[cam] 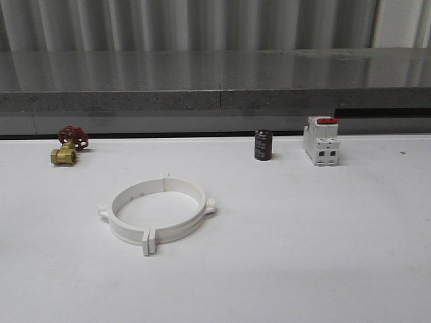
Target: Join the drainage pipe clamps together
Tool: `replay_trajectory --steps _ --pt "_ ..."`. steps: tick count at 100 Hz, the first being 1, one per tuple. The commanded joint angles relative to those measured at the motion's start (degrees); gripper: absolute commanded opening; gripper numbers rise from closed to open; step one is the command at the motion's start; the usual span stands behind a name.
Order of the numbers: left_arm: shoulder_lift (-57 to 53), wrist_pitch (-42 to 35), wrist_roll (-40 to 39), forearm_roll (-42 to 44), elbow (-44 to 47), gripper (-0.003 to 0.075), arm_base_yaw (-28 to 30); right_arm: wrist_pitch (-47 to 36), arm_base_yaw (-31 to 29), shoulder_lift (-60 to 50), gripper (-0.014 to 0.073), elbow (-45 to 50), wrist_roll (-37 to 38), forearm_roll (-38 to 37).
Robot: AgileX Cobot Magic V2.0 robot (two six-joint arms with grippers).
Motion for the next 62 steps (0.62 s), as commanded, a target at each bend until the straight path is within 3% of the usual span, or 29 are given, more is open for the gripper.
replay_trajectory --steps 1,62 --pt "-1.8 -4.9 -0.1 0.1 2.8 -0.002 0.1 -5.1 -0.3 -1.0 -0.0066 -1.2 -0.3 -0.6" --pt "-1.8 -4.7 -0.1 0.1 2.8 -0.002 0.1 -5.1 -0.3 -1.0 -0.0066 -1.2 -0.3 -0.6"
